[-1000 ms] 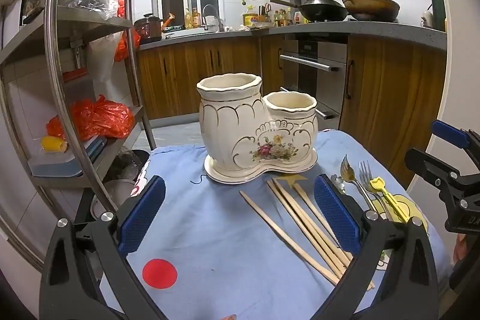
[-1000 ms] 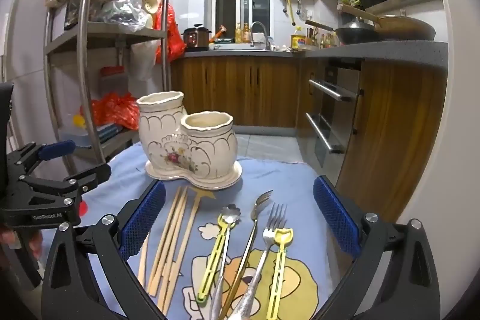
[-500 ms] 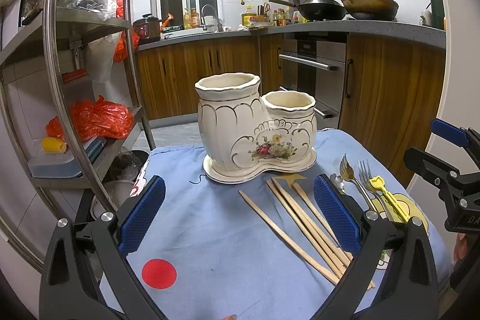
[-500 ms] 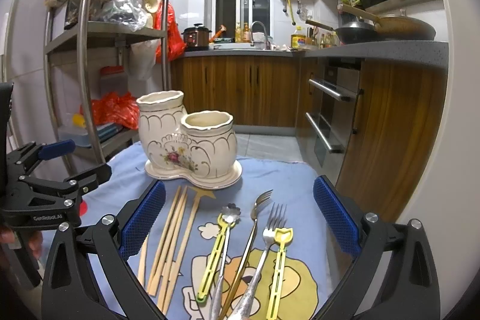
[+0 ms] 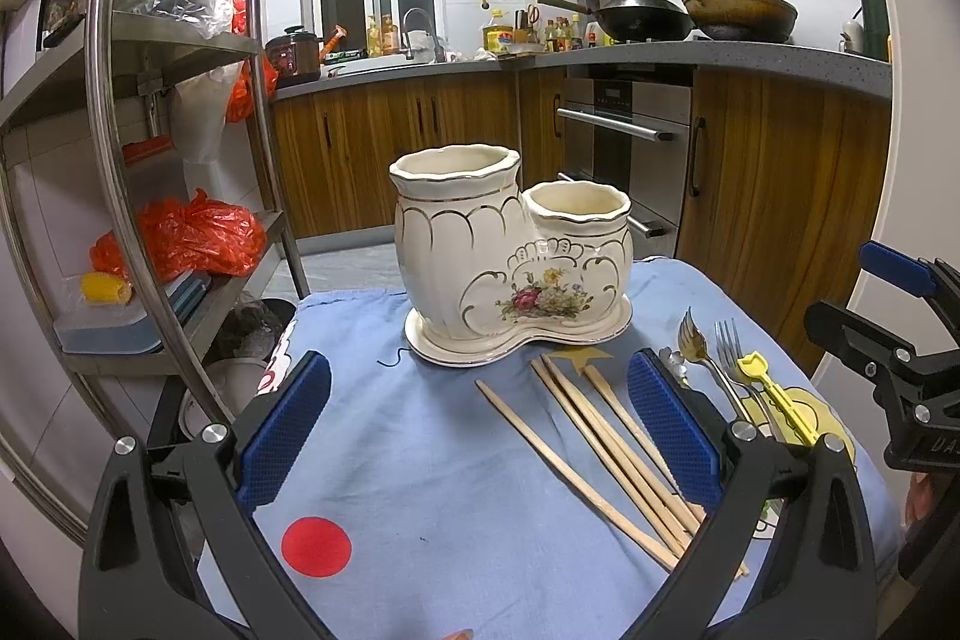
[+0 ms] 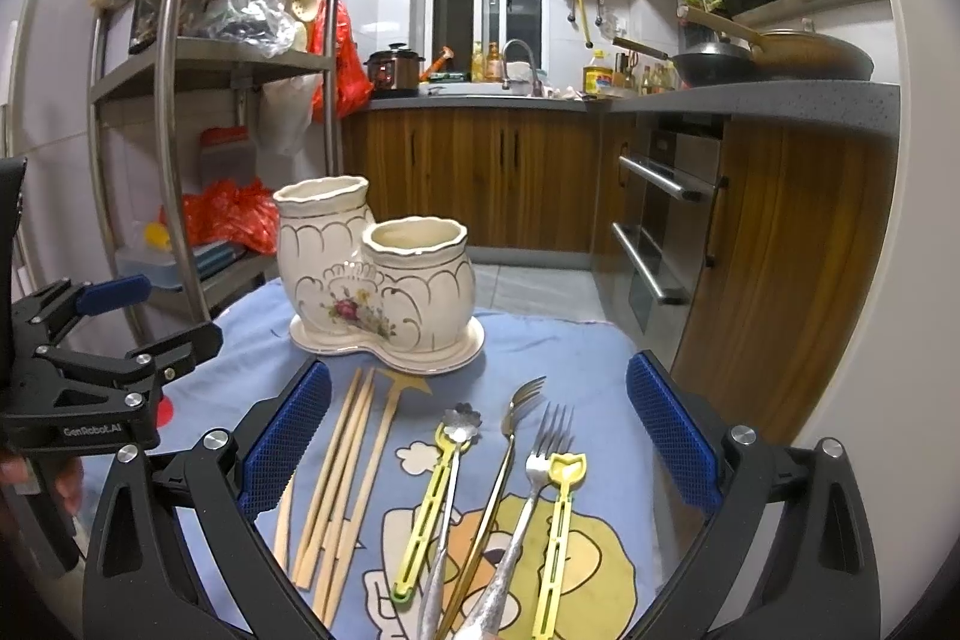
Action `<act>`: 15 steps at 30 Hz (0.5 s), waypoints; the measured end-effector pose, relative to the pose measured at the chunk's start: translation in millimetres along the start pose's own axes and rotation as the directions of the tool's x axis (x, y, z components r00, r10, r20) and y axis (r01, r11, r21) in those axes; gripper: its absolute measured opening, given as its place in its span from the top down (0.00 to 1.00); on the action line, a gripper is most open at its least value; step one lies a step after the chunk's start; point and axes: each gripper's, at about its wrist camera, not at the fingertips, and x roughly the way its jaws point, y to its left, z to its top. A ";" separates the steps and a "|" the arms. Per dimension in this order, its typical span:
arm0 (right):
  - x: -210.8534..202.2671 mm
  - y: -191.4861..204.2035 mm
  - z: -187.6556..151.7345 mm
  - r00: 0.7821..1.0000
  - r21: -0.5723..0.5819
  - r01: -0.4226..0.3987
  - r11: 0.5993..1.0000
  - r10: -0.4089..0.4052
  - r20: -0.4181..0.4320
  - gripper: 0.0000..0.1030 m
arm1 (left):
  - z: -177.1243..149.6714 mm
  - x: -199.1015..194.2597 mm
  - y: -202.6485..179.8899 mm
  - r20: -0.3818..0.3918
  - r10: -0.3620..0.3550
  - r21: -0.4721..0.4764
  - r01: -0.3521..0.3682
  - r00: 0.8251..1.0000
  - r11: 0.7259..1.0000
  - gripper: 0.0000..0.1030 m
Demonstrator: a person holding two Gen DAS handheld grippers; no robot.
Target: Organize utensils
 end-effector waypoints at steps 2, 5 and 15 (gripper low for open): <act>-0.2 -0.3 0.0 1.000 0.001 -0.001 1.000 0.001 -0.001 0.05 | -0.3 -0.4 0.2 0.002 -0.002 0.000 0.002 1.000 1.000 0.05; 0.2 0.3 0.1 1.000 -0.001 0.001 1.000 -0.001 -0.006 0.05 | 0.3 0.0 0.4 0.001 -0.001 -0.002 0.001 1.000 1.000 0.05; 0.4 0.9 -0.4 1.000 0.000 0.000 1.000 0.000 -0.006 0.05 | -0.4 0.0 -0.3 -0.002 -0.001 0.000 0.001 1.000 1.000 0.05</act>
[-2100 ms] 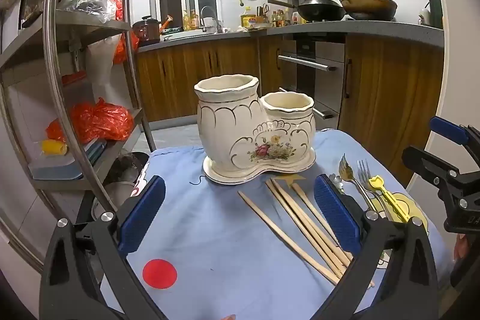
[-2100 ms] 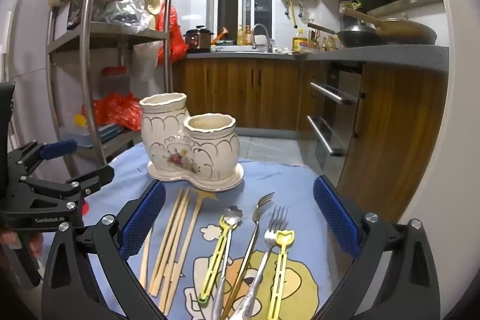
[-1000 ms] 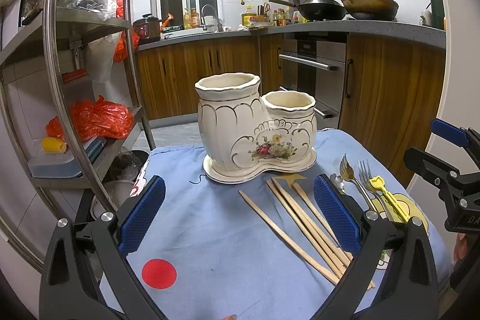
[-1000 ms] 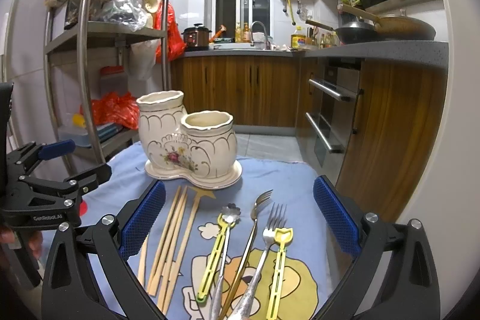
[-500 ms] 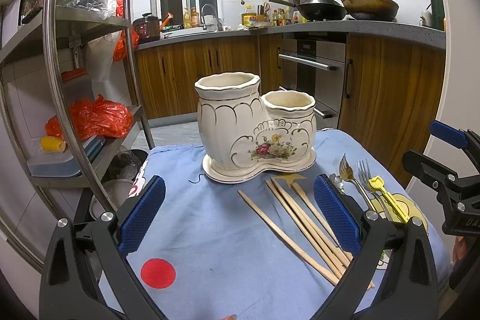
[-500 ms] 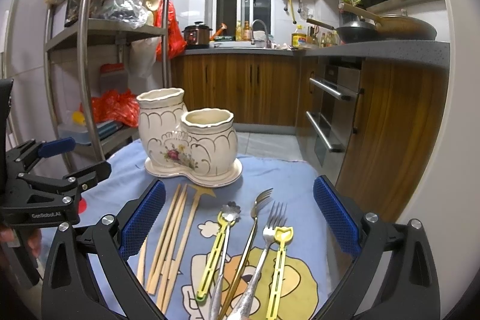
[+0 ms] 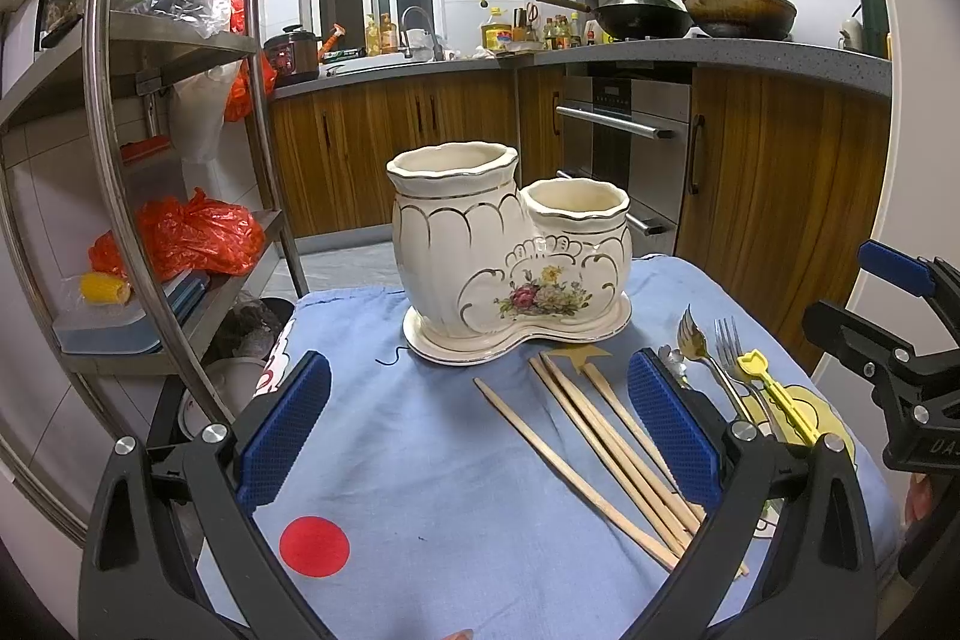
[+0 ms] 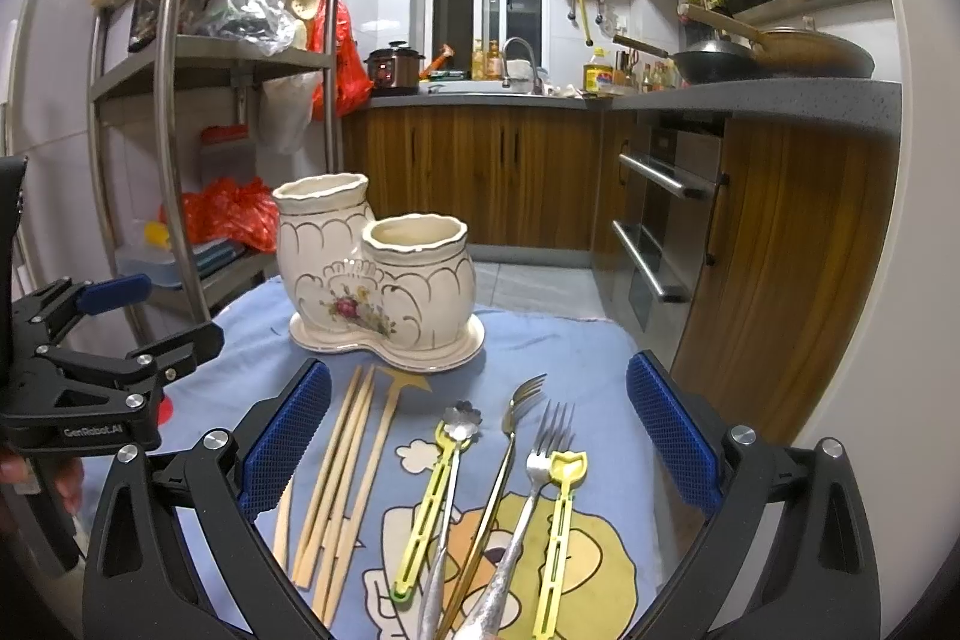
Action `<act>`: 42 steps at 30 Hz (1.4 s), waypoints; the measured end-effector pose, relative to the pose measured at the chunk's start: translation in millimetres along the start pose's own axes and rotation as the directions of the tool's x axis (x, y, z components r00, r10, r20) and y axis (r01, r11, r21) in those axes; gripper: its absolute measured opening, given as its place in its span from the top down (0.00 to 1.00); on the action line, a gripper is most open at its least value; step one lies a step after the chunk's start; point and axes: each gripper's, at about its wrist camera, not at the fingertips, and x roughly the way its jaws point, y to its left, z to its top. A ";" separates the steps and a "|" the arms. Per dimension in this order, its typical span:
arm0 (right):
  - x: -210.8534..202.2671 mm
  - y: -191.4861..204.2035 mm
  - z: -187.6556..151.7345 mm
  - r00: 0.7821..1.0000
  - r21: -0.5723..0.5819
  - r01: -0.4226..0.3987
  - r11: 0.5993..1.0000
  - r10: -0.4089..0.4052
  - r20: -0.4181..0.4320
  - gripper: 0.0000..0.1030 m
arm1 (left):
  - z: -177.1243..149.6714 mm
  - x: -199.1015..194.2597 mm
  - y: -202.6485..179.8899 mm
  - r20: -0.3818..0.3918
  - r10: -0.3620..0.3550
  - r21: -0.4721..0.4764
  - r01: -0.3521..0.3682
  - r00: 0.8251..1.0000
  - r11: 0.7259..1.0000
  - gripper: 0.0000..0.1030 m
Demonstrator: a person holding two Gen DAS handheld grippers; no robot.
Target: Organize utensils
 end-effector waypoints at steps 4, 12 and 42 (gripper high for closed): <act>0.5 1.0 -0.4 1.000 -0.003 0.001 1.000 -0.001 -0.003 0.05 | -0.2 0.1 -0.2 -0.001 0.000 0.000 0.000 1.000 1.000 0.05; 1.0 0.9 -1.2 1.000 -0.004 0.001 1.000 -0.001 -0.007 0.05 | -1.7 0.7 -1.5 -0.004 0.000 0.002 0.000 1.000 1.000 0.05; 35.0 -63.0 -39.0 0.941 0.065 0.062 0.996 -0.036 -0.337 0.14 | -28.9 65.9 -8.5 -0.329 -0.038 -0.012 0.036 0.944 0.999 0.05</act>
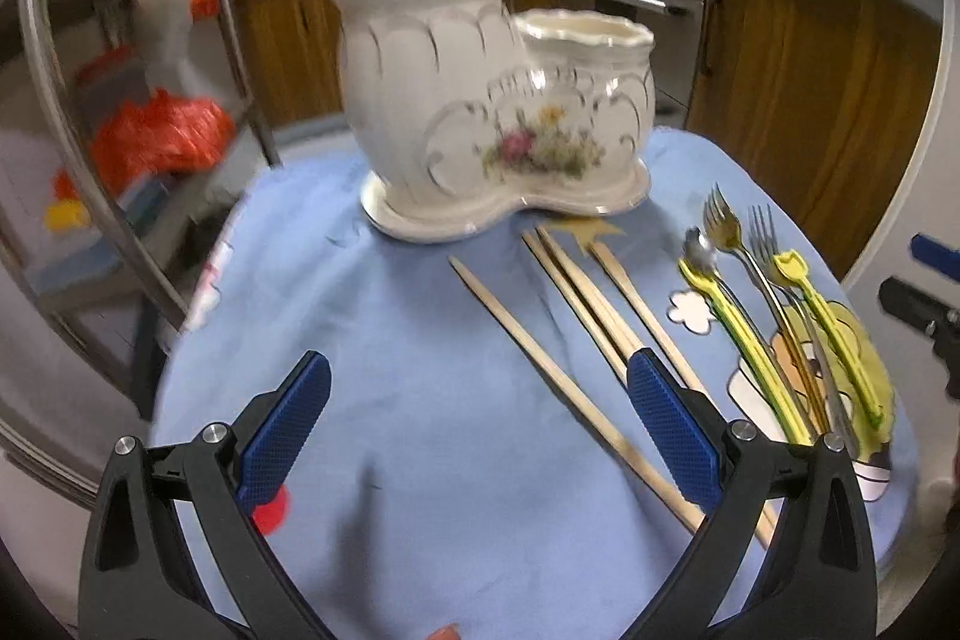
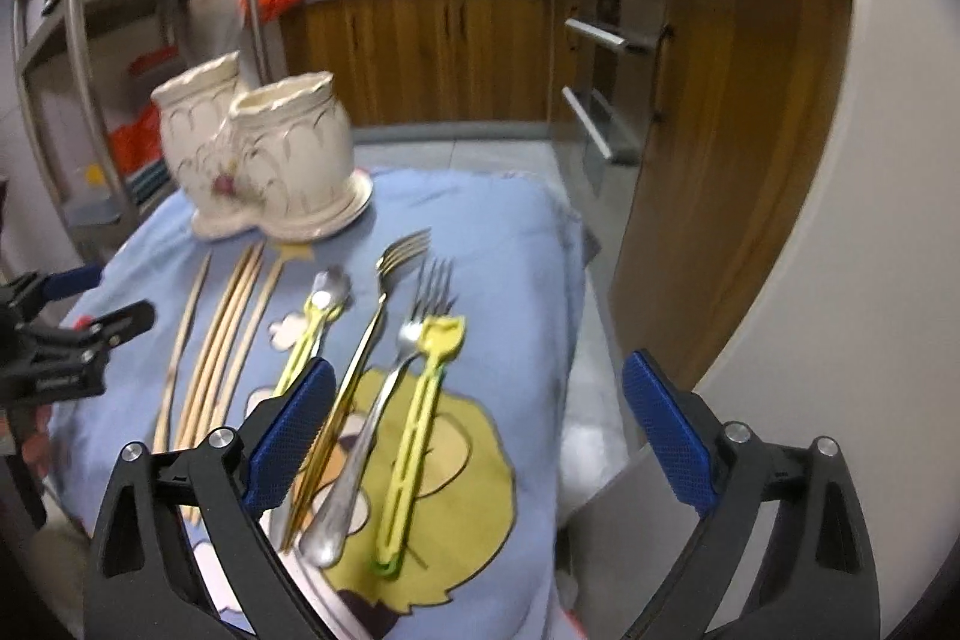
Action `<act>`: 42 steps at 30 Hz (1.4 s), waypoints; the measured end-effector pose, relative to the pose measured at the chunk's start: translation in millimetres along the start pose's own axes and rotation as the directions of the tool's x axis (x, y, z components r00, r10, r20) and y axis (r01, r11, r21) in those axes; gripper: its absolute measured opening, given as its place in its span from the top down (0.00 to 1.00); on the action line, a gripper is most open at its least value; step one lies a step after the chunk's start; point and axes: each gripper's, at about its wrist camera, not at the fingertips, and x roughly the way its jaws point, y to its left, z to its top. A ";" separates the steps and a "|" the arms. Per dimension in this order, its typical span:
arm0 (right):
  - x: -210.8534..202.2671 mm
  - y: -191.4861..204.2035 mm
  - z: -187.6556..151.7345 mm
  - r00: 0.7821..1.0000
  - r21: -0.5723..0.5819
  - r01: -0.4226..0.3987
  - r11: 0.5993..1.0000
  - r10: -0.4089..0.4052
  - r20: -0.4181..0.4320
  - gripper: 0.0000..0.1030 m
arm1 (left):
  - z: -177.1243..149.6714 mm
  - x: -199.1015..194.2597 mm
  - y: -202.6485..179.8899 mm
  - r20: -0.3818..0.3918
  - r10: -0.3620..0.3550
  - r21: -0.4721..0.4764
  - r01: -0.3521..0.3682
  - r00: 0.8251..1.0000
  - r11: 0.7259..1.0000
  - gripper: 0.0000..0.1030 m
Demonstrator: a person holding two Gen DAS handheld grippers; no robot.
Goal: Organize utensils
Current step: 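Grasp a chopstick with the left tool while the right tool grasps a yellow spoon, then lift and drop the chopstick and yellow spoon into the ceramic holder with both tools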
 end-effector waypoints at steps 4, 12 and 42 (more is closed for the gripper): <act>9.8 6.1 -3.9 0.997 -0.010 -0.024 1.000 0.023 -0.078 0.33 | -4.3 12.6 -4.9 -0.058 -0.015 0.010 0.015 0.998 1.000 0.20; 33.2 9.5 -9.2 0.979 0.019 -0.056 0.998 0.059 -0.198 0.62 | 0.8 31.3 -18.2 -0.130 -0.027 0.019 0.029 0.991 0.999 0.55; -15.3 27.5 28.0 0.978 0.009 -0.191 0.982 0.190 0.092 0.90 | 24.3 -58.3 19.2 0.136 -0.226 0.077 0.217 0.965 0.973 0.96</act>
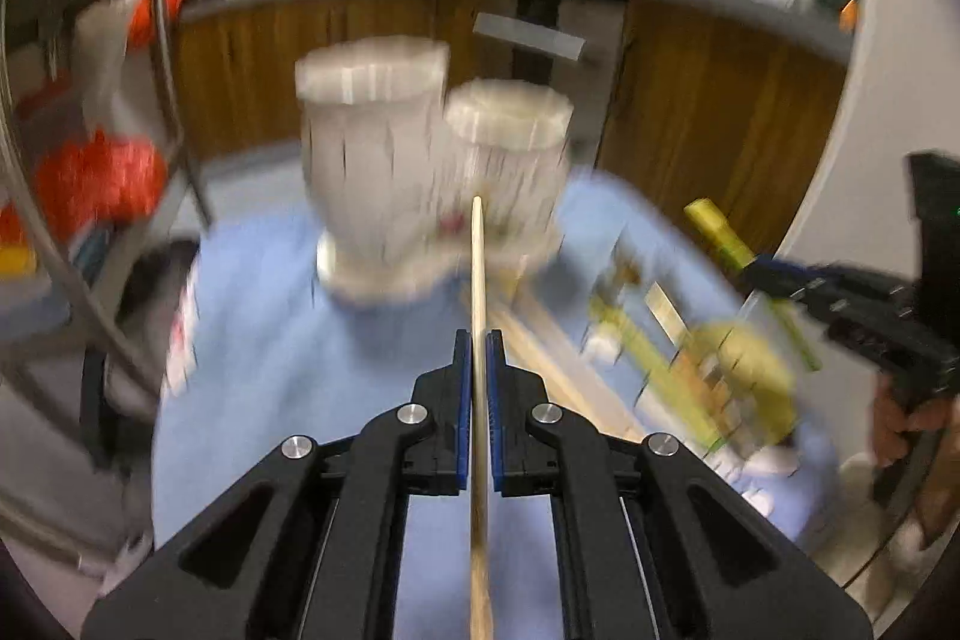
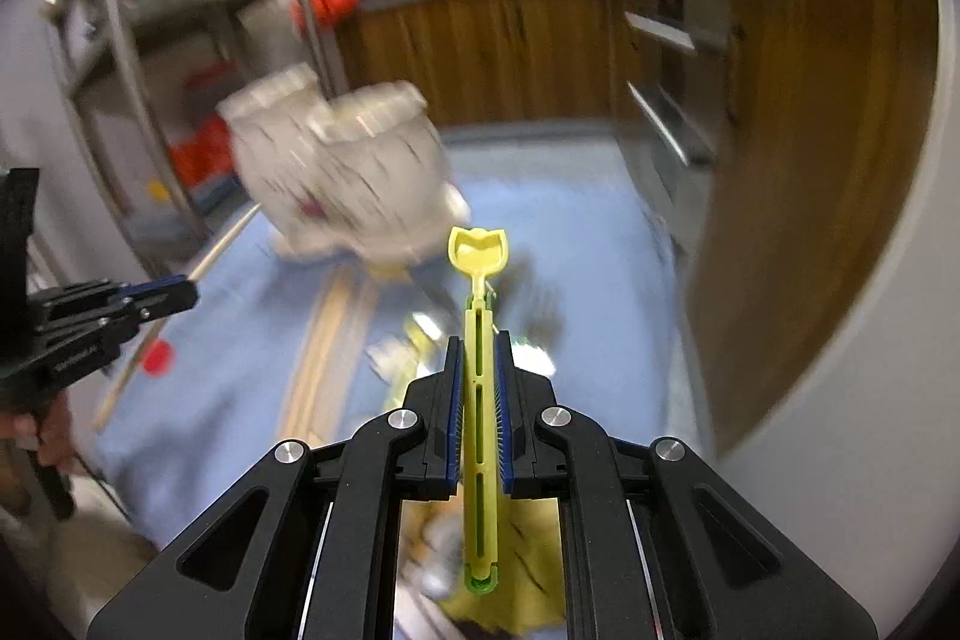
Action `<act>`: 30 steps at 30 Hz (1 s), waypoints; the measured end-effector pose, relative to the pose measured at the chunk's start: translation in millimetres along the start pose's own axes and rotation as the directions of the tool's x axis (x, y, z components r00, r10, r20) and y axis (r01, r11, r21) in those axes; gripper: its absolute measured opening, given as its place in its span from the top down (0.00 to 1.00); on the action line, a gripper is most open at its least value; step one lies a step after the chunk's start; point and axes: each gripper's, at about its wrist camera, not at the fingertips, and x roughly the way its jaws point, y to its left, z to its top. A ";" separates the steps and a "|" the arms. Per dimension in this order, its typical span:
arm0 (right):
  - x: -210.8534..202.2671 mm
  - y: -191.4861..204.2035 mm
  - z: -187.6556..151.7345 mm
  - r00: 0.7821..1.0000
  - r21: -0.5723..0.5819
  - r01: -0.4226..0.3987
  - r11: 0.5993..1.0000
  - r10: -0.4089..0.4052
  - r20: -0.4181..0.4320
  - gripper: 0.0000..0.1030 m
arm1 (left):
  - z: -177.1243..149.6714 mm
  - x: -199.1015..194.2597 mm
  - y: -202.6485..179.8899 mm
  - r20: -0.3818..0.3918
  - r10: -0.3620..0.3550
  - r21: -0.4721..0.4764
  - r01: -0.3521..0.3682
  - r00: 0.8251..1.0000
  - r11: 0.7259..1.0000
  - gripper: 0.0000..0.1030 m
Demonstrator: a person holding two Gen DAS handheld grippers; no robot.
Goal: Organize utensils
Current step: 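Lift and drop the chopstick and yellow spoon into the ceramic holder with both tools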
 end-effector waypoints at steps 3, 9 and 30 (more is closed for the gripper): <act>-4.6 11.1 23.7 0.994 0.005 -0.069 0.998 0.068 0.083 0.90 | 29.7 -19.3 8.3 0.136 0.002 0.006 -0.003 0.991 1.000 0.96; 7.8 22.3 86.8 0.959 0.017 -0.164 0.986 0.155 0.238 0.90 | 90.7 -28.2 36.5 0.327 -0.014 -0.018 0.021 0.945 1.000 0.96; 135.6 18.0 129.3 0.954 0.140 -0.167 0.976 0.123 0.274 0.90 | 166.3 77.2 70.1 0.433 0.083 -0.117 -0.035 0.898 0.992 0.96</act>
